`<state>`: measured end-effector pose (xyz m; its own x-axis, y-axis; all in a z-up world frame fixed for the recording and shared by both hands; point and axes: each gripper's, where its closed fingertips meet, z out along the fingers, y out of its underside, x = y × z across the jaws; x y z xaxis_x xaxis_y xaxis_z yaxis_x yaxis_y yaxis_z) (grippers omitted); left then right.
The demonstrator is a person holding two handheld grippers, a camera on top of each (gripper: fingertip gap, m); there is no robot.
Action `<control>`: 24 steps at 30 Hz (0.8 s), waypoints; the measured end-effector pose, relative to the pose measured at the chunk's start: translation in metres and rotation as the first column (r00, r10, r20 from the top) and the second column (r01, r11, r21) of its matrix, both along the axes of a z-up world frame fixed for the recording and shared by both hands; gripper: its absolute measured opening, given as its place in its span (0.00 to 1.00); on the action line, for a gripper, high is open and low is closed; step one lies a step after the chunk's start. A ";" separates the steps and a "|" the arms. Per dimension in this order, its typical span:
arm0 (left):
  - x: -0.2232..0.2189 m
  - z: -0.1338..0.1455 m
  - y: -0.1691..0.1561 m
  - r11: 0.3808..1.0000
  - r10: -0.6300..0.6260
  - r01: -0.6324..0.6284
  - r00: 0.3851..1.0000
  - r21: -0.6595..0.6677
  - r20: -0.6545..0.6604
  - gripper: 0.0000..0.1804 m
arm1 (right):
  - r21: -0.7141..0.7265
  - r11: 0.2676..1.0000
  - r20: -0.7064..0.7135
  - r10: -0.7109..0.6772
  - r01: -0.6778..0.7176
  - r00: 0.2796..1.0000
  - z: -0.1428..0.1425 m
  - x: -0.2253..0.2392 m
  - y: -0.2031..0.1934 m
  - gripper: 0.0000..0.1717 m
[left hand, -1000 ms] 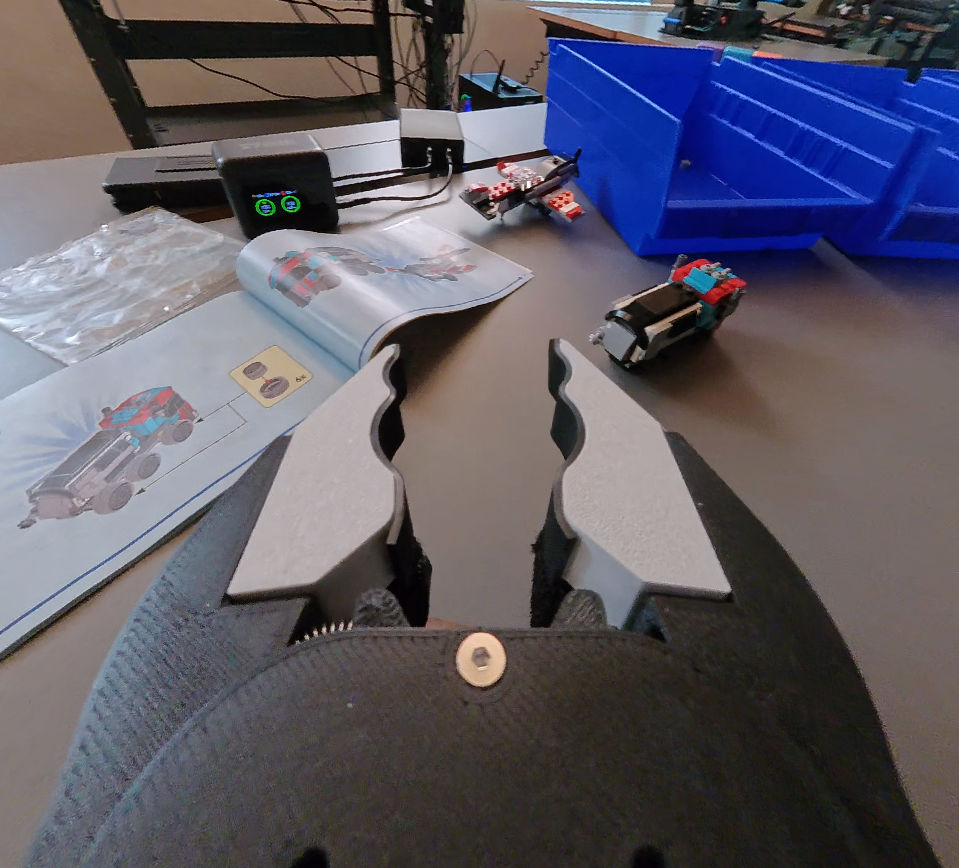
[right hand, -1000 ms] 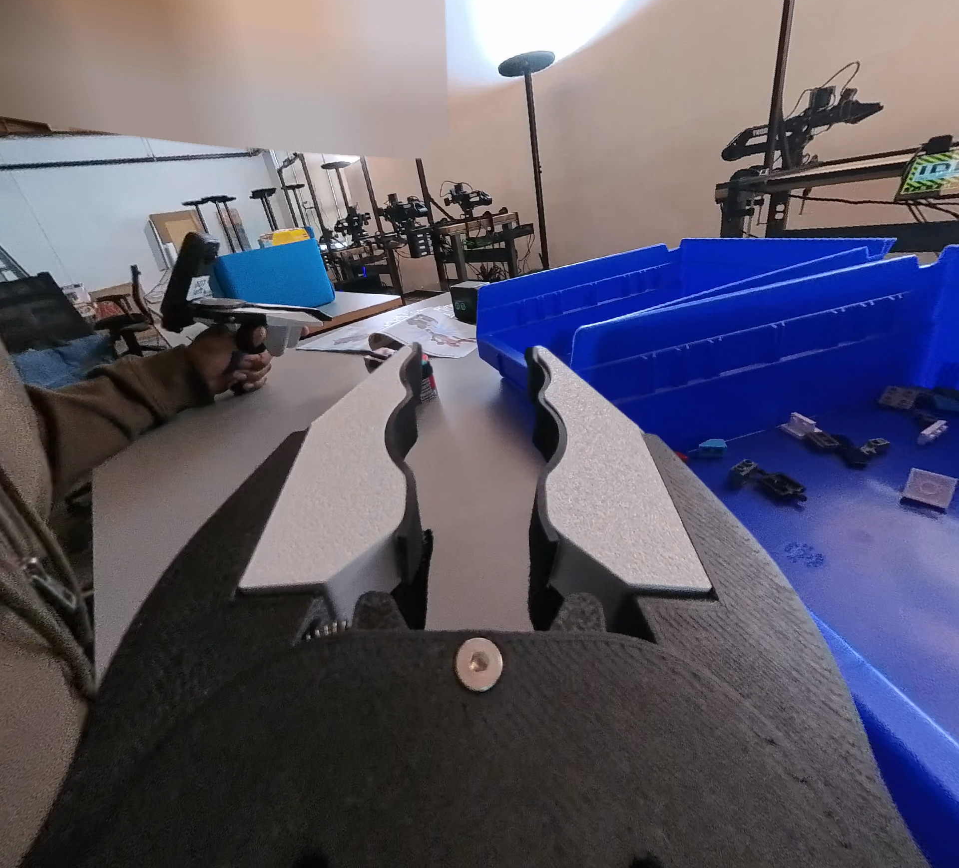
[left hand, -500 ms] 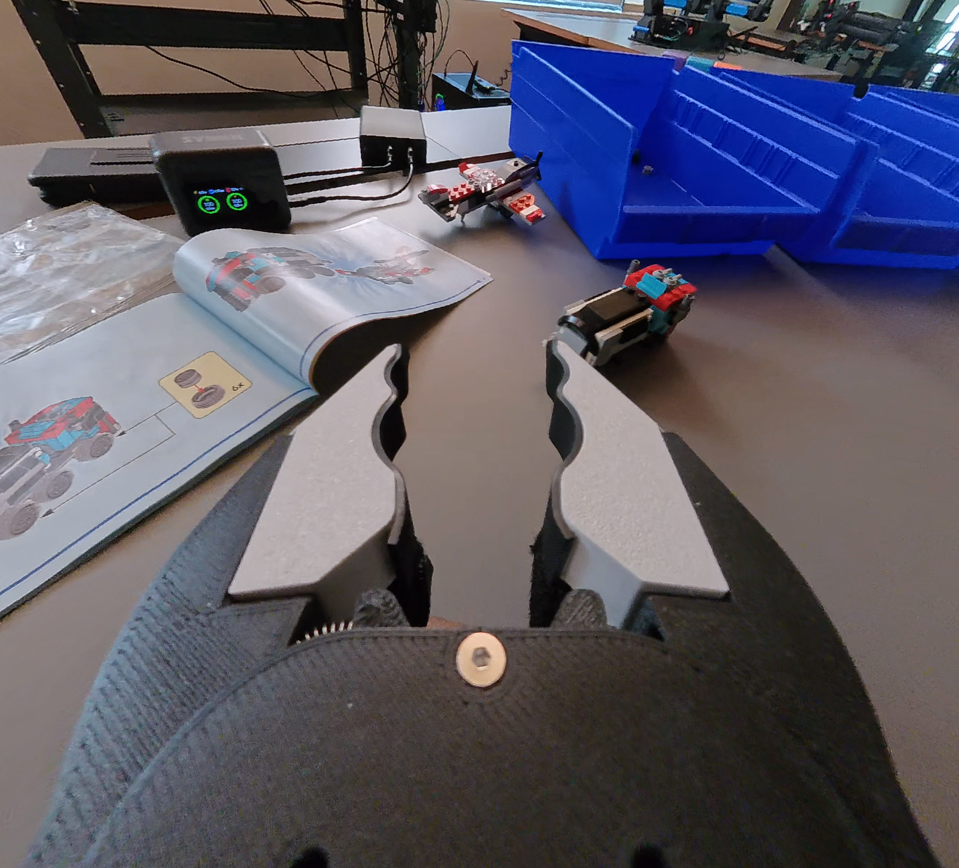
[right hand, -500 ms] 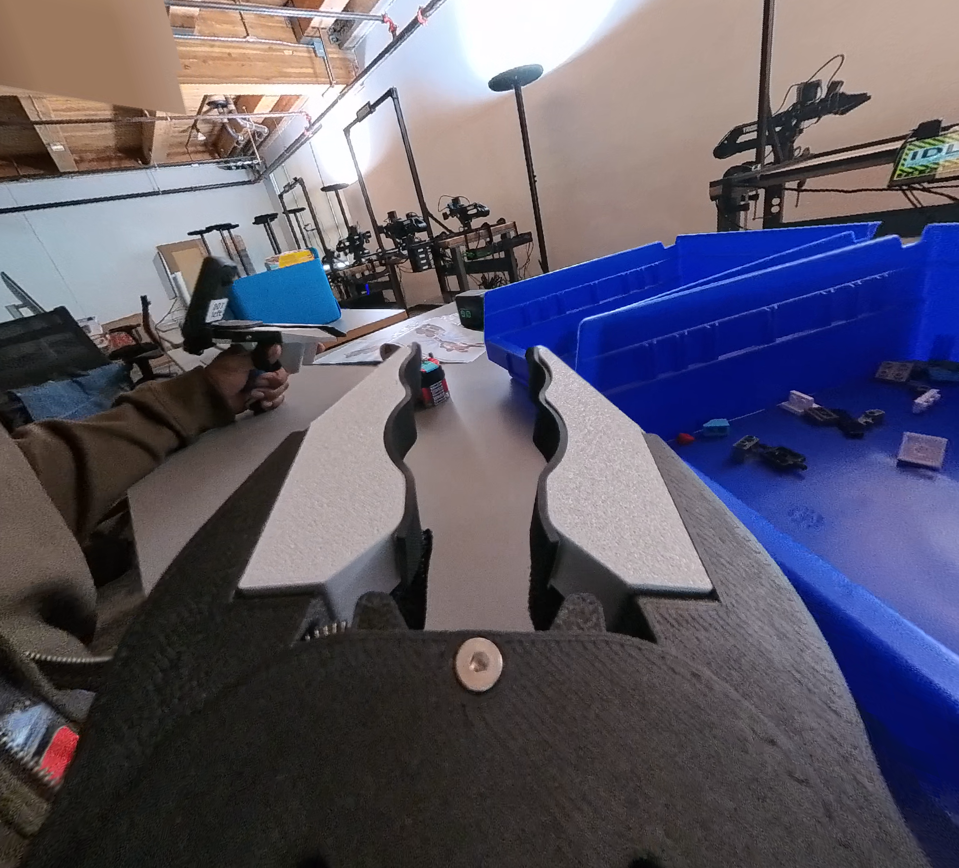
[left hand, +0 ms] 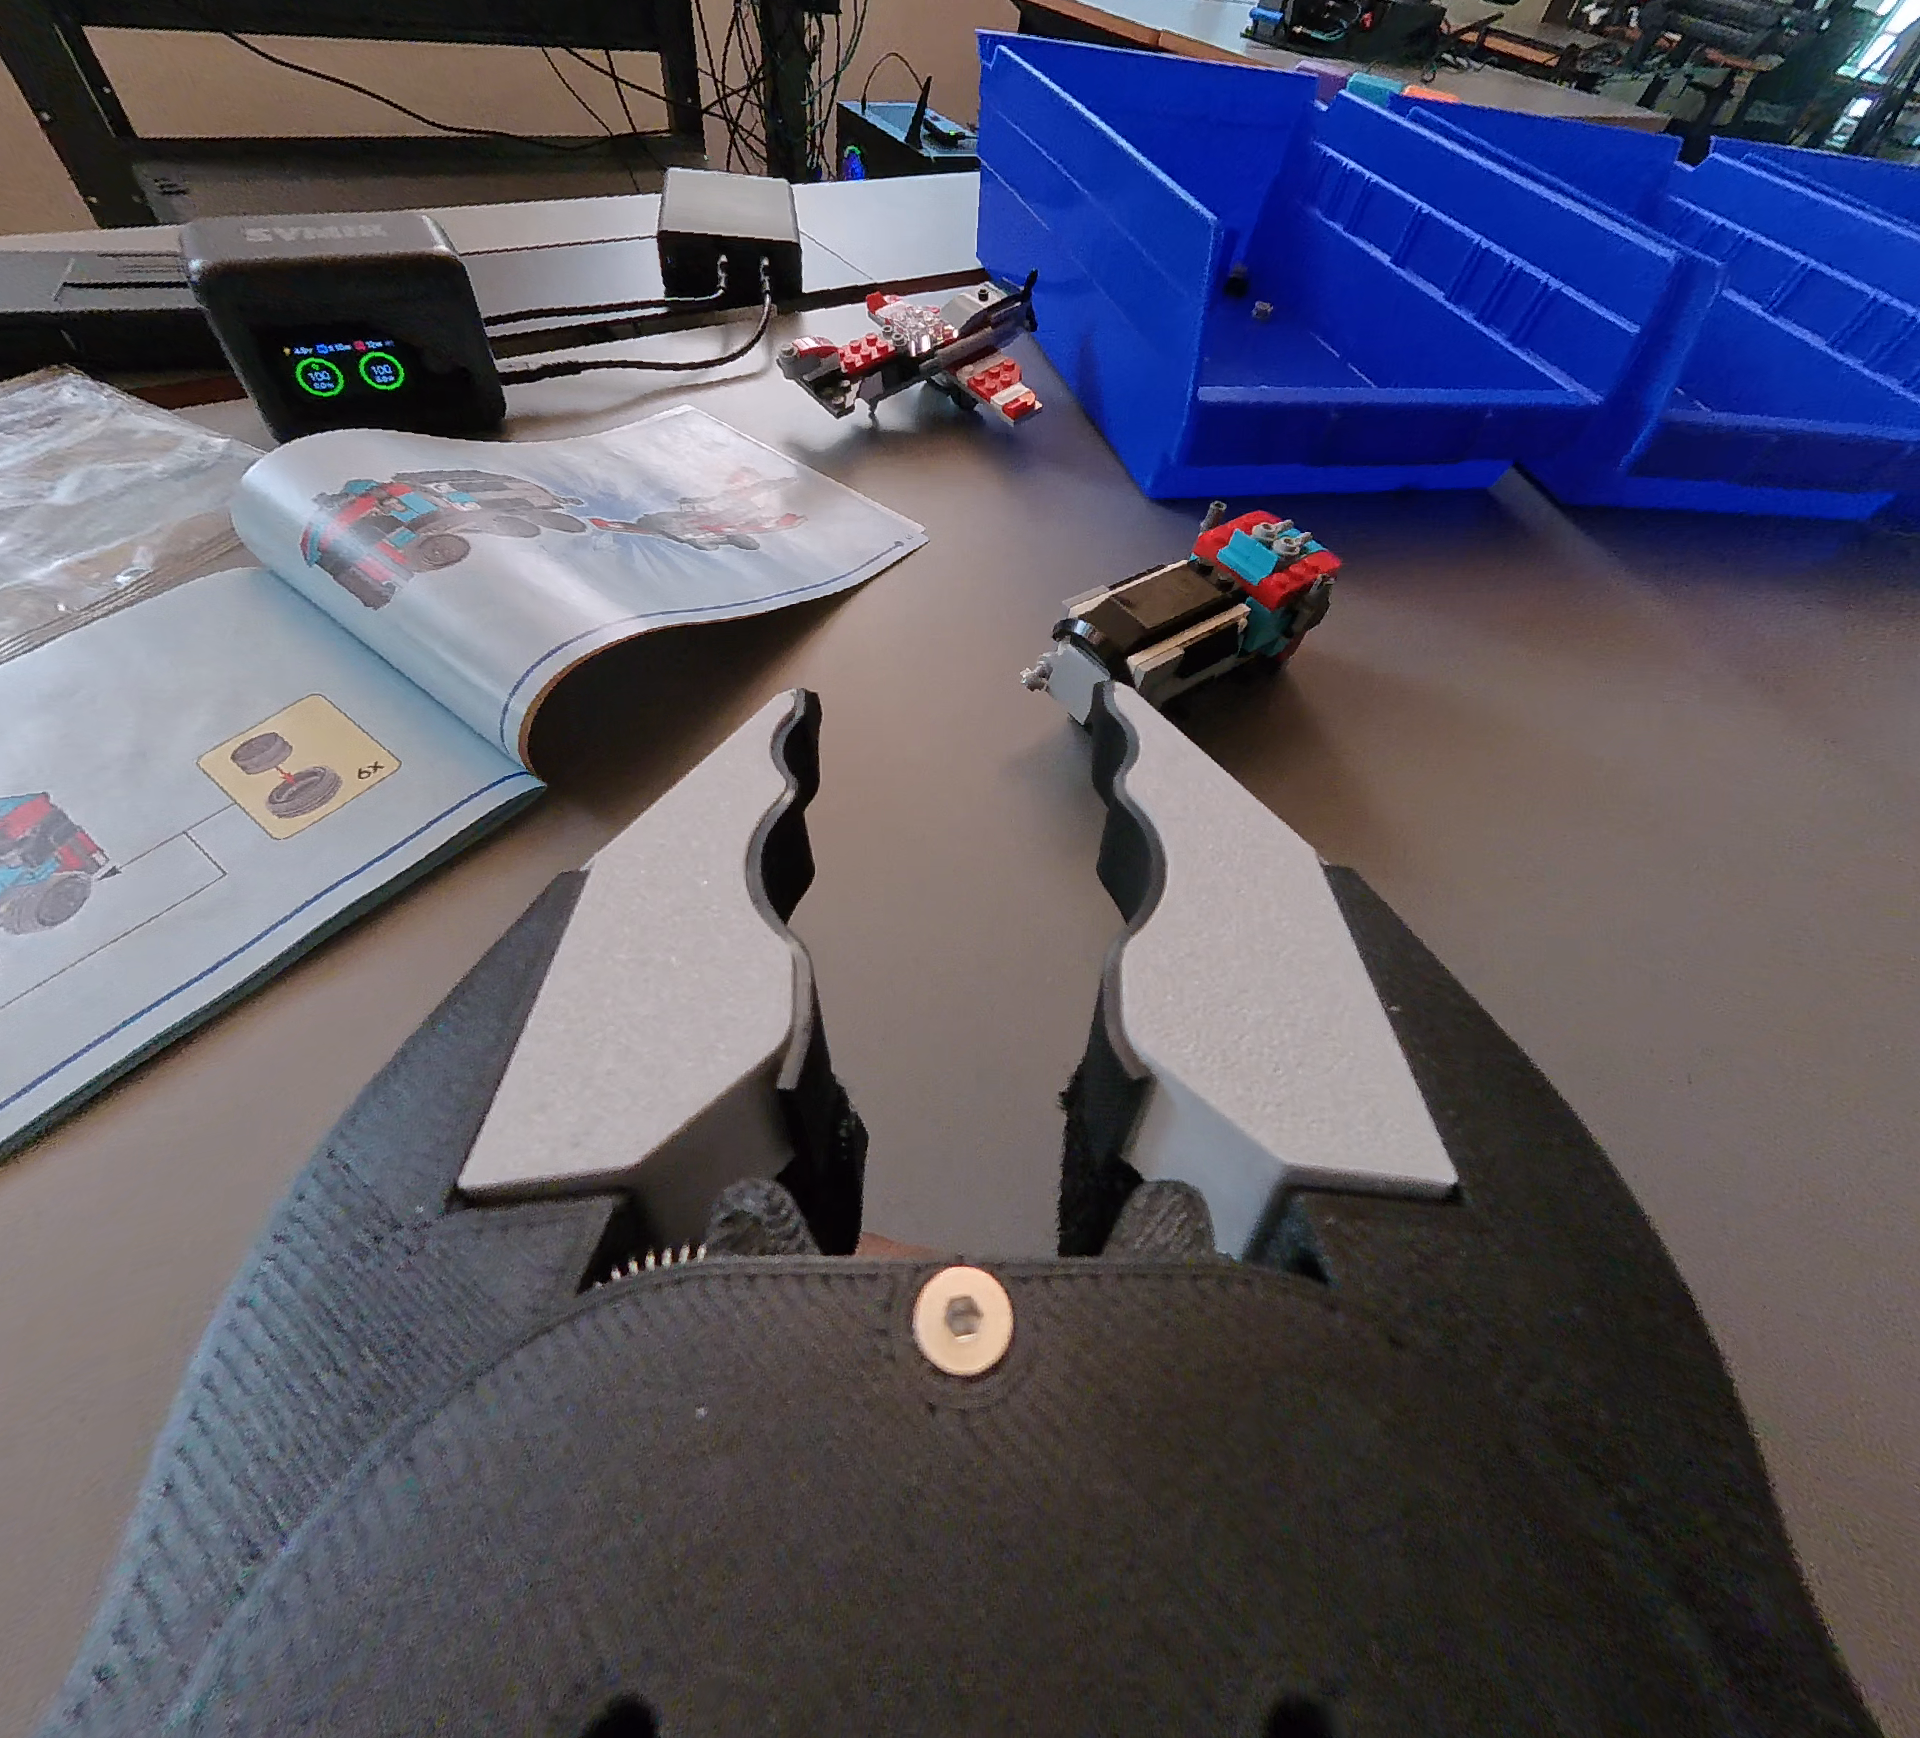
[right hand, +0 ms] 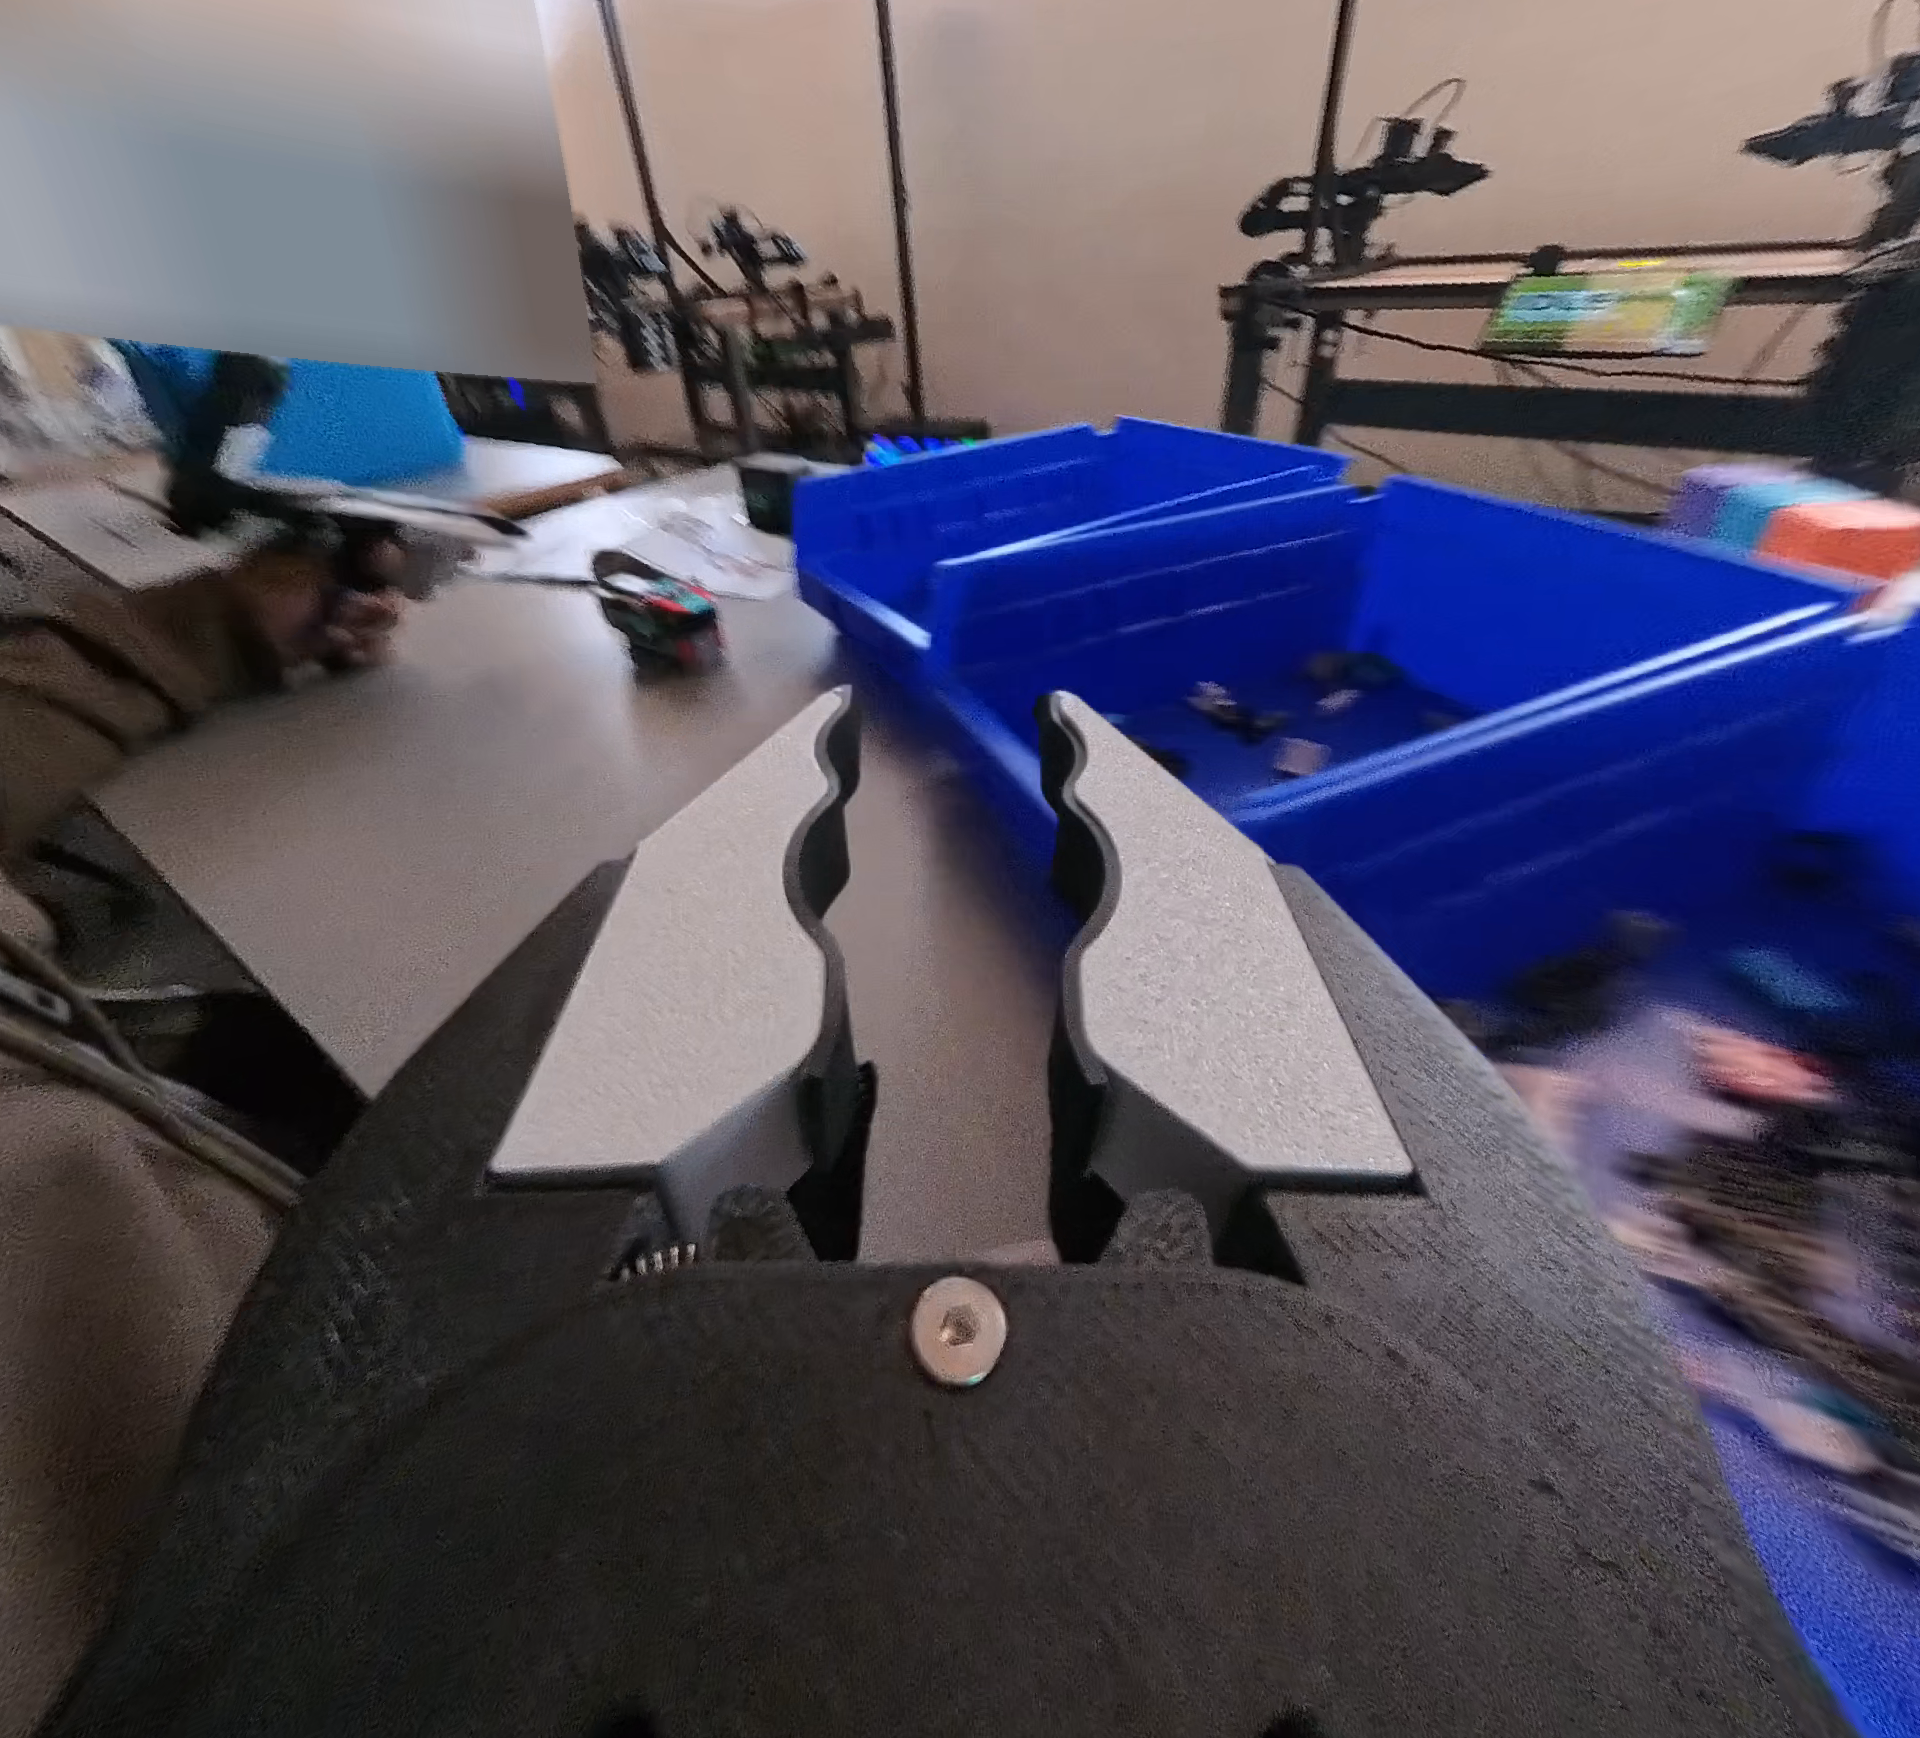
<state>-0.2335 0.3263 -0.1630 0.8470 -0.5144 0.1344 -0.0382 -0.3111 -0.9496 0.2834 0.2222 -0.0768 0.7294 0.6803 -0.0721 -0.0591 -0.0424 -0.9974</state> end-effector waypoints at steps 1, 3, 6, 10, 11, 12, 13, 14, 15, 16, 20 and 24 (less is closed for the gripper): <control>-0.001 0.000 0.000 1.000 0.003 -0.003 1.000 -0.001 0.002 0.30 | 0.007 1.000 0.069 -0.029 0.028 0.997 0.010 0.019 0.002 0.20; -0.001 0.000 0.001 1.000 0.010 -0.010 1.000 -0.002 0.001 0.30 | 0.026 0.995 0.238 -0.096 0.092 0.967 0.029 0.060 0.012 0.19; -0.002 -0.001 0.002 1.000 0.019 -0.019 1.000 -0.005 -0.008 0.30 | 0.041 0.984 0.511 -0.168 0.171 0.843 0.044 0.124 0.043 0.17; -0.002 -0.003 0.003 1.000 0.022 -0.022 1.000 -0.018 -0.006 0.30 | -0.098 0.976 0.749 -0.055 0.192 0.660 0.027 0.188 0.103 0.15; -0.002 -0.003 0.003 1.000 0.022 -0.022 1.000 -0.021 -0.004 0.30 | -0.154 0.966 0.788 -0.006 0.206 0.615 0.016 0.200 0.119 0.15; -0.002 -0.003 0.003 1.000 0.023 -0.023 1.000 -0.021 -0.001 0.30 | -0.202 0.953 0.819 0.036 0.228 0.573 0.005 0.210 0.135 0.15; -0.003 -0.003 0.003 0.999 0.025 -0.025 1.000 -0.020 0.002 0.30 | -0.259 0.932 0.834 0.083 0.255 0.545 -0.008 0.219 0.149 0.13; -0.003 -0.002 0.003 0.999 0.028 -0.028 1.000 -0.019 0.004 0.30 | -0.318 0.903 0.839 0.126 0.290 0.529 -0.021 0.225 0.162 0.12; -0.004 -0.002 0.003 0.999 0.031 -0.031 1.000 -0.019 0.006 0.30 | -0.358 0.874 0.845 0.152 0.330 0.513 -0.033 0.231 0.175 0.11; -0.004 -0.002 0.003 0.999 0.032 -0.032 0.999 -0.019 0.007 0.30 | -0.384 0.848 0.851 0.172 0.365 0.495 -0.044 0.236 0.186 0.10; -0.005 -0.002 0.004 0.999 0.032 -0.032 0.999 -0.020 0.017 0.30 | -0.465 0.766 0.851 0.250 0.444 0.461 -0.084 0.240 0.211 0.07; -0.004 -0.003 0.004 0.999 0.019 -0.018 0.999 -0.046 0.039 0.30 | -0.492 0.735 0.856 0.311 0.467 0.412 -0.111 0.242 0.220 0.06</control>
<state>-0.2380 0.3305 -0.1665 0.8498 -0.4912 0.1914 0.0054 -0.3548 -0.9349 0.5251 0.4427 -0.1881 0.6748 0.6835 0.2783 0.7360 -0.6506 -0.1870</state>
